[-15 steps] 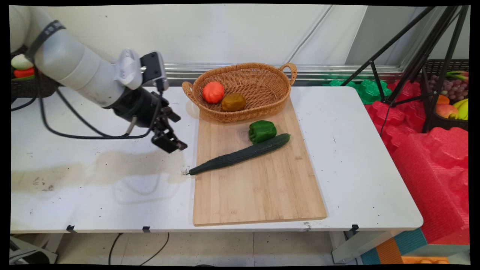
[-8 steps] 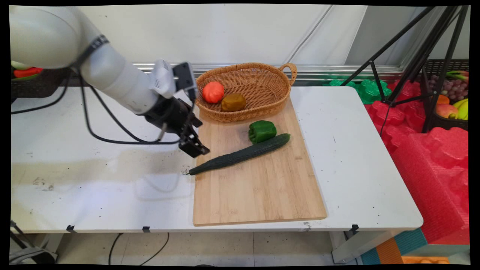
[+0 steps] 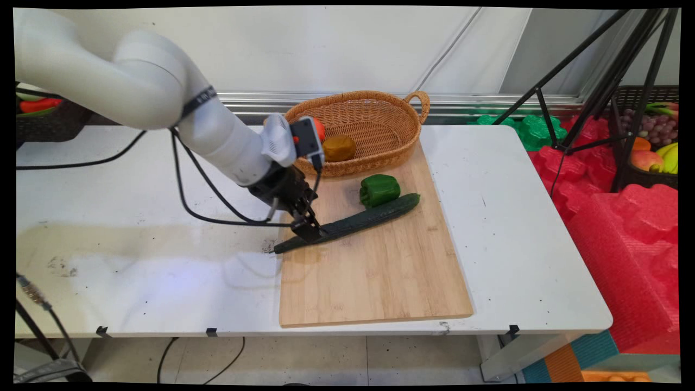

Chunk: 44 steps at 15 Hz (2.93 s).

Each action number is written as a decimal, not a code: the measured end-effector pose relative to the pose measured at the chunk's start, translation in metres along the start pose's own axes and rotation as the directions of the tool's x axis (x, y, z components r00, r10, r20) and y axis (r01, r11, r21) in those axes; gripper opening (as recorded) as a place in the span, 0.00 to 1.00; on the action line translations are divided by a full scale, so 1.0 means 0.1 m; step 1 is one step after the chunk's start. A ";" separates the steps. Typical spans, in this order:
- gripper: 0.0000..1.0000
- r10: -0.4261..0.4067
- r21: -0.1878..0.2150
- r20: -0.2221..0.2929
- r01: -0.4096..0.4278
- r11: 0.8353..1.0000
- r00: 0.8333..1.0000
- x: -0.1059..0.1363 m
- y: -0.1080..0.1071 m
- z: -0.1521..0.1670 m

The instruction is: Pick up the cucumber from the cutting board, then place the picked object in the vegetable basket

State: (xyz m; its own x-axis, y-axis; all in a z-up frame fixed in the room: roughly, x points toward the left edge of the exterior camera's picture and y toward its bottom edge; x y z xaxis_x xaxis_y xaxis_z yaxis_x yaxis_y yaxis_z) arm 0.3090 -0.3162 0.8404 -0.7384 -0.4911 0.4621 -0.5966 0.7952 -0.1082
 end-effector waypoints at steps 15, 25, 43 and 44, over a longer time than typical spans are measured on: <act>0.00 -0.002 -0.014 0.015 0.002 1.000 1.000 0.09 0.10 0.49; 0.00 -0.002 -0.002 -0.061 0.002 1.000 0.998 0.26 0.22 -0.17; 0.00 -0.233 0.248 -0.111 0.253 0.935 0.966 1.03 -0.90 -0.66; 0.00 -0.249 0.253 -0.096 0.266 0.930 0.964 1.05 -0.96 -0.58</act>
State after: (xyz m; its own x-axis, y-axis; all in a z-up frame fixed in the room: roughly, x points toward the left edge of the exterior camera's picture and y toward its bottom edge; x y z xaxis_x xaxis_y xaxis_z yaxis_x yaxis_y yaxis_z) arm 0.3073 -0.4235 0.9500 -0.5324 -0.6372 0.5572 -0.8309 0.5192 -0.2002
